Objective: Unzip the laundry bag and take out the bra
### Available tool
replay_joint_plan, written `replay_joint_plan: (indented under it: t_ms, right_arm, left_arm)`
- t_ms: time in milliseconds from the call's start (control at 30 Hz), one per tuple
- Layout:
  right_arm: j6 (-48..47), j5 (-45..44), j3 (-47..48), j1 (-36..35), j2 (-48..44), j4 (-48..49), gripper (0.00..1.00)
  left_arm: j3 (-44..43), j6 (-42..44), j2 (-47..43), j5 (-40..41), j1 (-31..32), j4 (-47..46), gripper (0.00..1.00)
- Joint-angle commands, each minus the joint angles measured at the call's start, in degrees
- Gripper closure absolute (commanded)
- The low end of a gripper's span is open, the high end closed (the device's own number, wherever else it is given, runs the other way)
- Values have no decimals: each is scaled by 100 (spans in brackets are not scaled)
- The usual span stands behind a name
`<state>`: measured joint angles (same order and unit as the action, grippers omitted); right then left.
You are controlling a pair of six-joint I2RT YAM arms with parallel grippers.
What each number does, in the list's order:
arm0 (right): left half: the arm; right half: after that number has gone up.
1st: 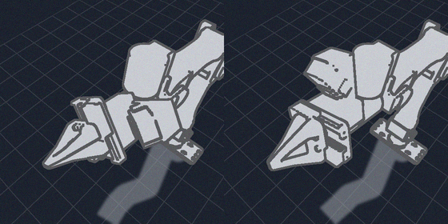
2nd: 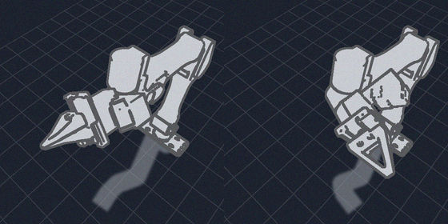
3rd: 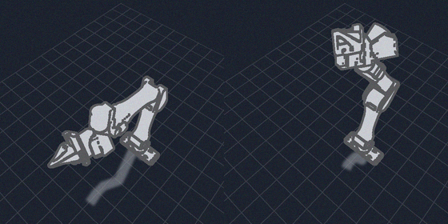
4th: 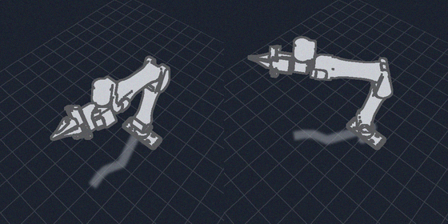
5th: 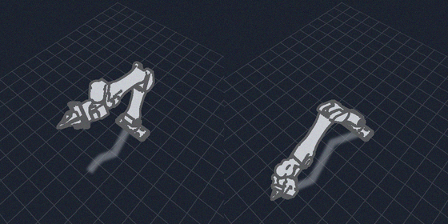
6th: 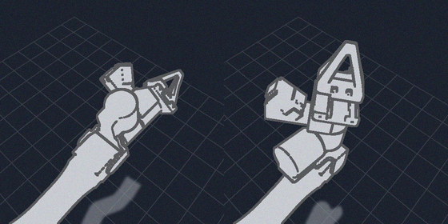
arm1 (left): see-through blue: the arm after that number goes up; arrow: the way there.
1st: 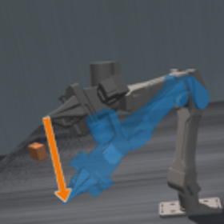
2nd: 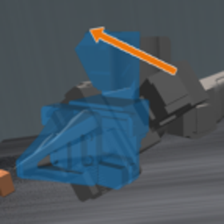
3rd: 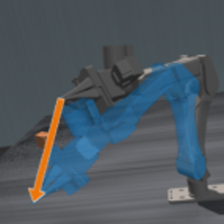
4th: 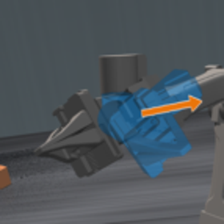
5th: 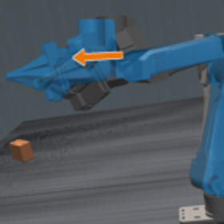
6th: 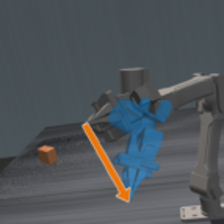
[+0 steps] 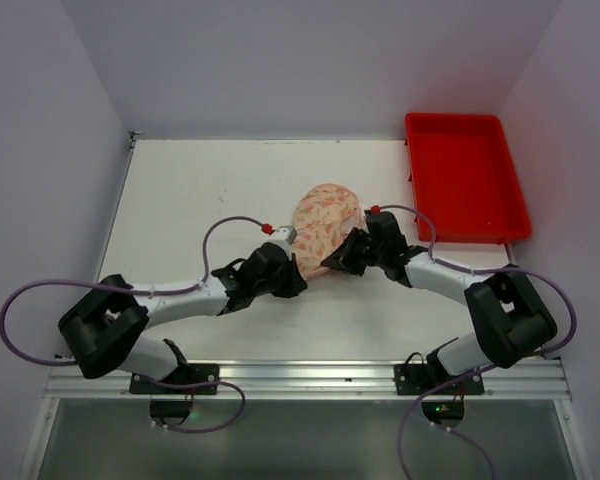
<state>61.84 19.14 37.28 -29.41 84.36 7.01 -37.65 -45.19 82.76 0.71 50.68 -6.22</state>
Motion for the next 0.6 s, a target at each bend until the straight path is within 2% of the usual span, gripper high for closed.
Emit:
replay_joint_plan:
  t_ms: [0, 133, 267, 367, 400, 467, 500, 567]
  right_arm:
    - [-1304, 677, 657, 479, 28, -787, 100]
    - [-2674, 1915, 1788, 866, 746, -1675, 100]
    - [-3520, 1770, 2844, 928, 1372, -2674, 100]
    - [-3750, 1463, 3505, 928, 1776, -2924, 100]
    - [-3602, 1340, 3575, 928, 1812, -2898, 86]
    - [-3356, 1198, 3524, 919, 1743, -2591, 65]
    - [-3067, 980, 3419, 919, 1525, -2468, 35]
    - [-2750, 751, 2875, 919, 1190, -2004, 25]
  left_arm:
    - [687, 116, -760, 684, -407, 831, 100]
    - [1347, 194, -1340, 439, -1032, 947, 100]
    - [1348, 484, -1815, 746, -1121, 1507, 100]
    - [1444, 642, -2157, 554, -1130, 1397, 100]
    - [1471, 660, -2194, 275, -1130, 1273, 100]
    - [1419, 661, -2125, -17, -1121, 904, 100]
    - [1357, 652, -2045, -340, -1121, 790, 100]
    - [1094, 582, -1669, -597, -1069, 377, 100]
